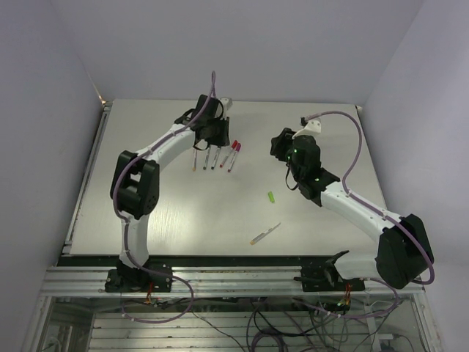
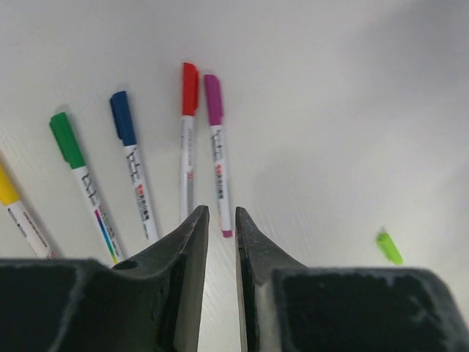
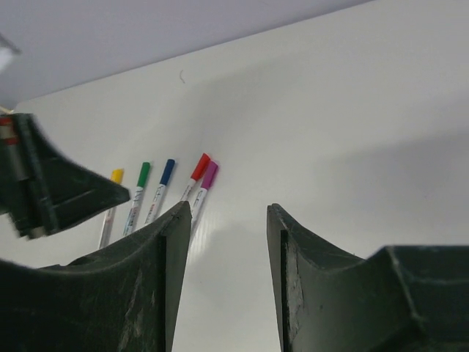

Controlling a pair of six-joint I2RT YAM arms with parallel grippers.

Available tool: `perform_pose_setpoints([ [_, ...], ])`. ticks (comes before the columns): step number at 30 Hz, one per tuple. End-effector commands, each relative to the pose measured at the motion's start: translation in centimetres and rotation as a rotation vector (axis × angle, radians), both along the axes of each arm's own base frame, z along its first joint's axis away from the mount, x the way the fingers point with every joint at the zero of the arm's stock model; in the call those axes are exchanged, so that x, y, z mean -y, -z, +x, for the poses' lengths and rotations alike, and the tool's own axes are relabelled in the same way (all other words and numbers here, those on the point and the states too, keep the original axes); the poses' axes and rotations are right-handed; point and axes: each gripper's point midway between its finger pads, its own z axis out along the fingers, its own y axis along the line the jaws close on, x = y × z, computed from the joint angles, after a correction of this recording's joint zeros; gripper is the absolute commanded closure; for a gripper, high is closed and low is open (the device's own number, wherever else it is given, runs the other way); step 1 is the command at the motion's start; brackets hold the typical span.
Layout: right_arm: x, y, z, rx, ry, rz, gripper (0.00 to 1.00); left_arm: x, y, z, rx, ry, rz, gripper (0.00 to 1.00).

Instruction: Insert the pens into the pen caps

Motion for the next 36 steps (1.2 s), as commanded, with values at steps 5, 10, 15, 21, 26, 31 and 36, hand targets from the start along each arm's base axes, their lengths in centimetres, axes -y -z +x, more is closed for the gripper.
perform_pose_setpoints([
  [5,5.2,2.7,-0.5,-0.130,0.269,0.016,0.51,3.5,-2.8,-7.4,0.128,0.347,-0.050,0.69],
  [10,10.2,3.7,-0.9,-0.155,0.406,0.044,0.51,5.9,-1.6,-13.6,0.151,0.535,-0.047,0.65],
  [15,13.1,4.3,-1.4,-0.163,0.484,0.024,0.51,8.3,0.3,-17.5,0.157,0.646,0.020,0.64],
  [21,15.3,4.4,-1.4,-0.165,0.539,0.022,0.52,10.8,1.9,-19.6,0.160,0.634,0.086,0.64],
  [26,16.5,4.6,-1.5,-0.167,0.563,0.028,0.53,12.1,3.0,-22.0,0.164,0.666,0.110,0.52],
  [31,16.9,5.1,-1.4,-0.172,0.556,0.040,0.54,12.5,4.4,-23.4,0.162,0.645,0.140,0.52],
  [36,16.2,5.9,-1.2,-0.186,0.531,0.074,0.54,13.3,5.2,-25.3,0.145,0.664,0.149,0.51],
])
